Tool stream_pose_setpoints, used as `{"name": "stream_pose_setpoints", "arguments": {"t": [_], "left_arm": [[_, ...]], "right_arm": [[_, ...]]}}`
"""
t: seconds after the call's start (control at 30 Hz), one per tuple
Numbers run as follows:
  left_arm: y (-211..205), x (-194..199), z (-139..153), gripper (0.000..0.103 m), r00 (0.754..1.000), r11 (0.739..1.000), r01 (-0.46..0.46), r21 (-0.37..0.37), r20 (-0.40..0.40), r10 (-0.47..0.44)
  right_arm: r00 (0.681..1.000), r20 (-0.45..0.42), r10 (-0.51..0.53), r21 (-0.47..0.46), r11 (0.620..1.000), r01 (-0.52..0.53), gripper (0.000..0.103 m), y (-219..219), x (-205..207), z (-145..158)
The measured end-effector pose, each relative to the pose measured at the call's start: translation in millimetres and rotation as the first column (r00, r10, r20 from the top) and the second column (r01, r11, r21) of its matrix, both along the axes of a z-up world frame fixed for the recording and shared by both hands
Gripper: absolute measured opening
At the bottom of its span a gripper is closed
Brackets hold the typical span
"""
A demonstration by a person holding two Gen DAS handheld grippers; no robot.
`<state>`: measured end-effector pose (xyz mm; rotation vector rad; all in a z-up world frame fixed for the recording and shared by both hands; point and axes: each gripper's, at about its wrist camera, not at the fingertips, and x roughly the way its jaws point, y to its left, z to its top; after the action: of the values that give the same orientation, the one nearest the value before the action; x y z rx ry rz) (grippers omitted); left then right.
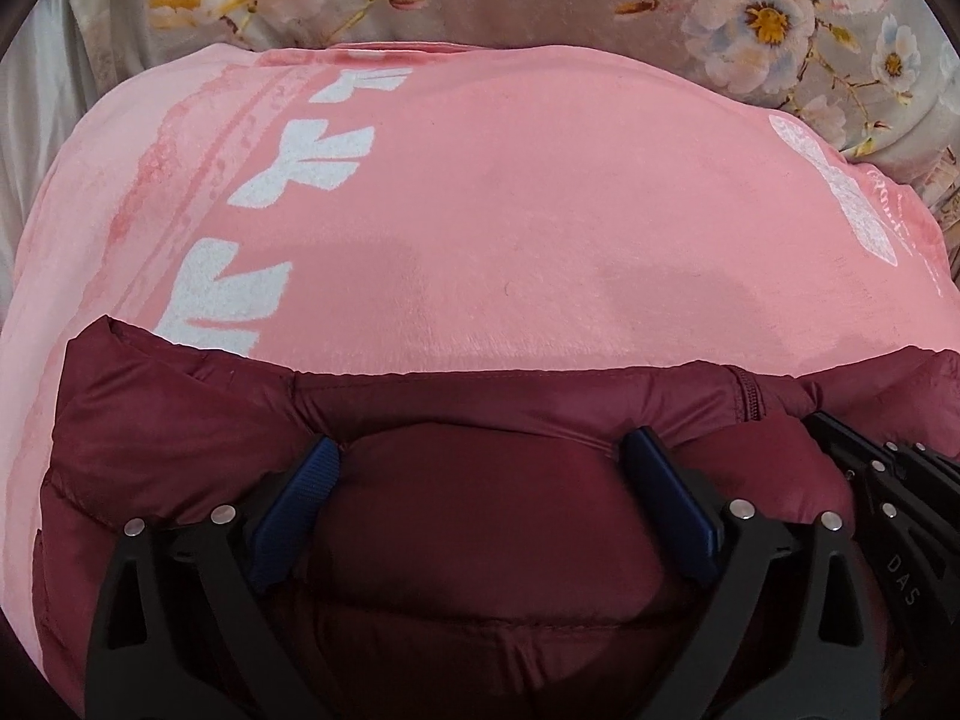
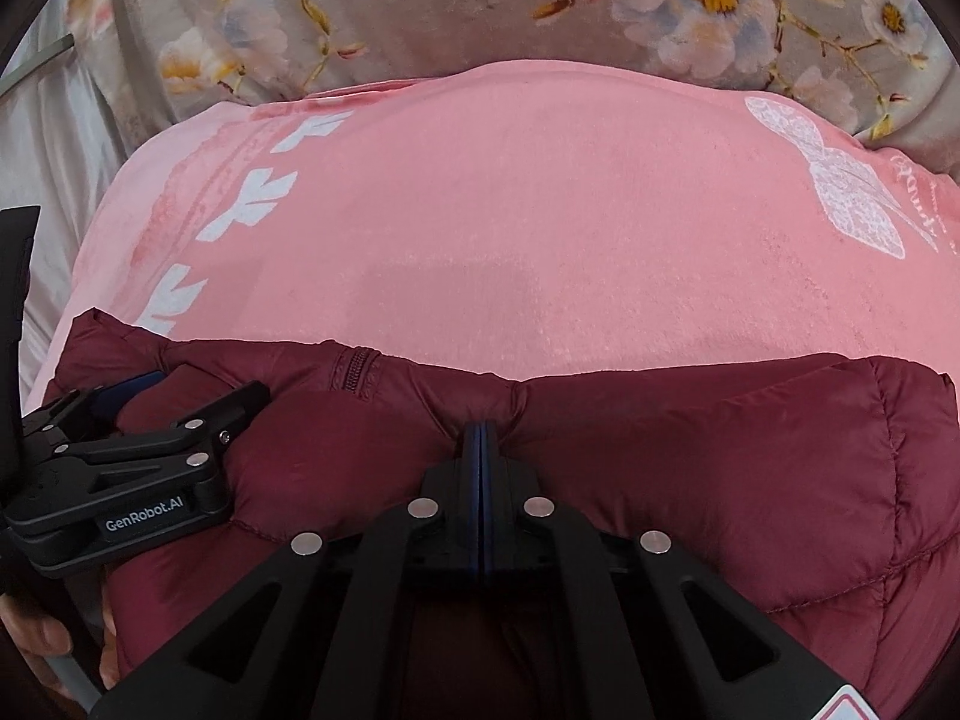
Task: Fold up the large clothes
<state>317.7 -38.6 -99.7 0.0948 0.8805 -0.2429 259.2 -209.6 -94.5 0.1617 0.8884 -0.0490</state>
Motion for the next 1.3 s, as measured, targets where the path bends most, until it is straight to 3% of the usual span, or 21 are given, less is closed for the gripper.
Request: {"name": "stream_pose_setpoints", "arguments": {"t": [0.73, 0.9, 1.03, 1.13, 1.23, 1.3], "left_arm": [[-4.0, 0.4, -2.2, 0.097, 1.0, 0.999, -0.016, 0.03, 0.01, 0.016], [1.0, -1.2, 1.7, 0.095, 1.0, 1.0, -0.01, 0.002, 0.003, 0.01], [41.6, -21.9, 29.4, 0.095, 1.0, 0.996, -0.014, -0.092, 0.013, 0.015], [85.1, -24.8, 46.5, 0.095, 0.993, 0.99, -0.105, -0.094, 0.049, 0.11], [108.0, -9.7, 37.7, 0.095, 0.982, 0.98, -0.188, -0.068, 0.009, 0.189], [117.4, 0.6, 20.9, 0.096, 0.973, 0.972, -0.229, -0.057, -0.048, 0.227]], "right_arm": [[1.0, 0.009, -0.003, 0.037, 0.999, 0.003, 0.0, -3.2, 1.8, -2.4], [1.0, 0.025, -0.003, 0.121, 0.993, 0.0, 0.0, -16.9, -6.0, 4.1], [0.984, 0.1, -0.148, 0.166, 0.978, 0.13, 0.004, -67.7, -49.3, 34.8], [0.957, 0.079, -0.278, 0.134, 0.955, 0.266, 0.006, -109.6, -69.1, 37.0], [0.944, 0.014, -0.329, 0.146, 0.935, 0.323, 0.007, -133.6, -74.0, 20.8], [0.941, -0.004, -0.338, 0.144, 0.931, 0.335, 0.001, -137.7, -74.4, 8.9]]}}
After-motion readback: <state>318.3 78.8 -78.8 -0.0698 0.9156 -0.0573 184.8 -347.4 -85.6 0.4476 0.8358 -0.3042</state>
